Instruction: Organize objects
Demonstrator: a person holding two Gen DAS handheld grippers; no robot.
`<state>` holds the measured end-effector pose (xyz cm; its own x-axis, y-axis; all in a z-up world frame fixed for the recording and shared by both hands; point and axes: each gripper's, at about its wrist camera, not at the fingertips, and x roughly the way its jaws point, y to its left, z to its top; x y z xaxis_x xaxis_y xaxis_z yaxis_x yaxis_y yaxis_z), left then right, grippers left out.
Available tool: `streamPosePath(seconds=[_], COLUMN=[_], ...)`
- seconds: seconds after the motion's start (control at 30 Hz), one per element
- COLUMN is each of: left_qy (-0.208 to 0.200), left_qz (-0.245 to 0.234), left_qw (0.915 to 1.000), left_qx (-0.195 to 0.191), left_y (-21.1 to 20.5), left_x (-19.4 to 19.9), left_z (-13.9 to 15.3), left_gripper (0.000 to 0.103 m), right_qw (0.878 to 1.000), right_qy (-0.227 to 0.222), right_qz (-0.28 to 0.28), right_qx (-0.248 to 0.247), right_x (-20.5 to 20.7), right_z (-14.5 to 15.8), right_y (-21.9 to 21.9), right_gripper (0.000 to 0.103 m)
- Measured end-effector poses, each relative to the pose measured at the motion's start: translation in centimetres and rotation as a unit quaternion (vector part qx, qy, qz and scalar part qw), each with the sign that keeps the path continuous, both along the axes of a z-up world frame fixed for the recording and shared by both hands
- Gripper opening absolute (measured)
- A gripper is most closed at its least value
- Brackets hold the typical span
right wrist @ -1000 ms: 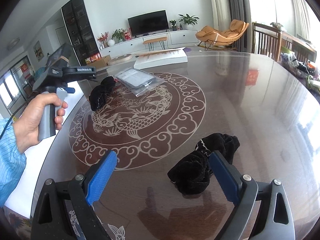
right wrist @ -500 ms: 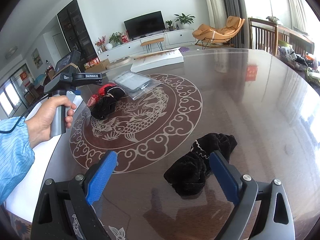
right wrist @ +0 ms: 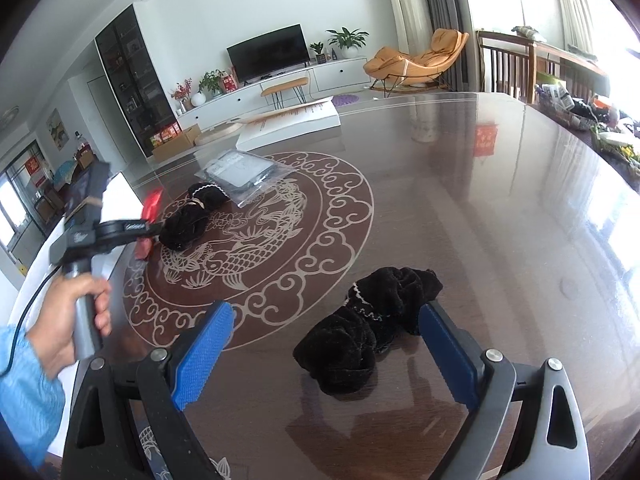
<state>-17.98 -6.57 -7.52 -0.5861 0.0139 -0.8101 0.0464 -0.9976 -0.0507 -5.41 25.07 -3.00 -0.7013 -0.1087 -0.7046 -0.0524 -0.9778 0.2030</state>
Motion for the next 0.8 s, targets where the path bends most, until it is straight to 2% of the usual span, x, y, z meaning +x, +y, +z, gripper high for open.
streamPosePath(seconds=[0.13,0.23,0.27,0.3,0.33,0.37,0.43,0.67,0.8], left_qy=[0.005,0.012,0.014,0.015,0.009,-0.008,-0.016,-0.015,-0.014], left_qz=[-0.011,-0.019,-0.028,-0.042,-0.052,-0.056,-0.064,-0.069,-0.067], left_qw=[0.9998,0.9993,0.9989,0.9986,0.9985,0.9984,0.9975,0.9972,0.9974], left_qx=[0.013,0.030,0.034,0.031,0.014,-0.006,-0.025,-0.025,-0.025], left_y=[-0.1,-0.2,-0.1,0.3,0.9,1.5,2.2,2.1,2.1], left_x=[8.6,12.7,13.5,13.8,13.8,13.4,13.1,12.9,12.9], left_z=[-0.1,-0.1,-0.1,-0.1,-0.3,-0.8,-0.9,-0.9,-0.9], left_gripper=[0.024,0.028,0.038,0.061,0.078,0.103,0.103,0.103,0.103], right_qw=[0.999,0.998,0.998,0.998,0.998,0.998,0.998,0.997,0.995], right_qy=[-0.031,-0.042,-0.042,-0.041,-0.040,-0.039,-0.041,-0.054,-0.080], right_qz=[-0.029,-0.044,-0.047,-0.049,-0.051,-0.053,-0.052,-0.058,-0.044], right_qx=[0.000,-0.008,-0.006,-0.002,0.002,0.003,-0.001,-0.016,-0.037], right_x=[0.0,0.2,0.3,0.3,0.4,0.5,0.7,0.9,0.5], right_z=[-1.1,-1.5,-1.5,-1.4,-1.4,-1.3,-1.4,-1.8,-2.8], right_y=[1.3,1.9,2.0,2.0,1.9,1.8,1.8,2.0,1.9], right_gripper=[0.094,0.094,0.094,0.094,0.094,0.094,0.094,0.094,0.094])
